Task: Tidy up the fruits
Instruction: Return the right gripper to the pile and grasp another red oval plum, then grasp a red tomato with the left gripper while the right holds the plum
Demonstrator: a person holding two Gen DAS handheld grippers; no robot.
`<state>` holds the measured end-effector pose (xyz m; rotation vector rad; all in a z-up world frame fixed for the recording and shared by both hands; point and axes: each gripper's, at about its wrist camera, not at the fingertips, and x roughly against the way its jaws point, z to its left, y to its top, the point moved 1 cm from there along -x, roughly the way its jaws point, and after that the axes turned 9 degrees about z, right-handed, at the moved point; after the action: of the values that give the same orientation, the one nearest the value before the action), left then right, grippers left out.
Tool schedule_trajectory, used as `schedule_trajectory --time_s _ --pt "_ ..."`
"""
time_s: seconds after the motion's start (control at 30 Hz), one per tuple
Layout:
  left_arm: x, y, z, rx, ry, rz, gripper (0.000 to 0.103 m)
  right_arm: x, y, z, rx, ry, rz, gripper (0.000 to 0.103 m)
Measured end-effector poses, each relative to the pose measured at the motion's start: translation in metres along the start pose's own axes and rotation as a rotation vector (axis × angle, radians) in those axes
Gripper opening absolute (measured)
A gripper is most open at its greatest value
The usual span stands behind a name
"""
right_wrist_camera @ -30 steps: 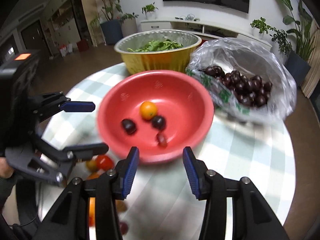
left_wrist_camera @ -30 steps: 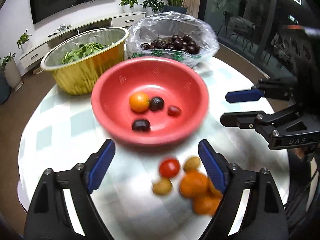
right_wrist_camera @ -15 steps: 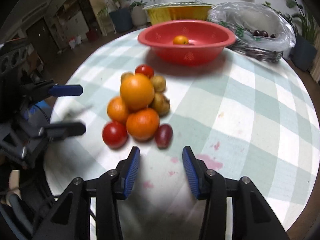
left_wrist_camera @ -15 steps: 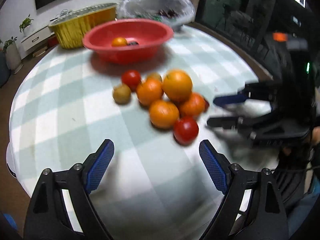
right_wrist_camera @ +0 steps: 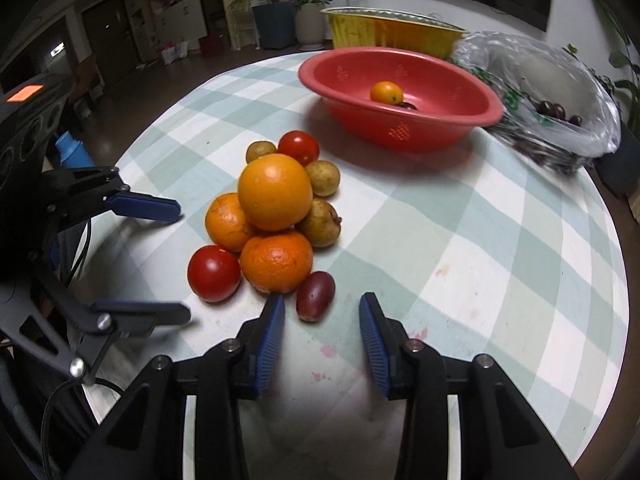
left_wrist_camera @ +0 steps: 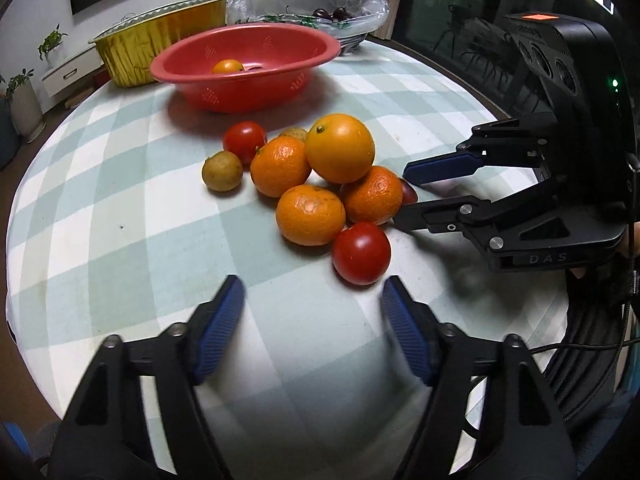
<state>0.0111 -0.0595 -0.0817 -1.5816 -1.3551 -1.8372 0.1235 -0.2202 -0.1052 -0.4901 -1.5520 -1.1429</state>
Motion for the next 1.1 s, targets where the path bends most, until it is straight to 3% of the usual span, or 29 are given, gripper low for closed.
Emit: schedule_trajectory --time_s 0.13,0.23,0.33,0.77,0.87,0.93,1.1 --pt "0.0 0.003 -0.003 -0.021 -0.017 0.004 0.052 -0.001 0.003 0.006 0.048 0.021 0.01 0.03" --pt "-0.002 0.005 -0.006 -0.026 -0.019 0.008 0.051 -0.003 0.004 0.01 0.08 0.001 0.019 0.03" --pt "-0.004 0.01 -0.006 -0.028 -0.026 0.007 0.051 -0.002 0.004 0.007 0.069 -0.001 0.02 0.02" --pt "-0.012 0.023 -0.013 -0.024 -0.012 0.022 0.043 0.009 -0.004 0.005 0.024 0.034 -0.016 0.02" --pt "-0.013 0.023 -0.016 -0.034 -0.006 0.02 0.038 0.011 -0.006 0.005 0.016 0.035 -0.023 0.02" --pt "-0.014 0.023 -0.018 -0.042 -0.016 0.018 0.029 0.012 -0.008 0.005 0.006 0.036 -0.027 0.02" --pt "-0.014 0.021 -0.019 -0.04 -0.021 0.008 0.029 0.015 -0.013 0.007 -0.012 0.041 -0.036 0.02"
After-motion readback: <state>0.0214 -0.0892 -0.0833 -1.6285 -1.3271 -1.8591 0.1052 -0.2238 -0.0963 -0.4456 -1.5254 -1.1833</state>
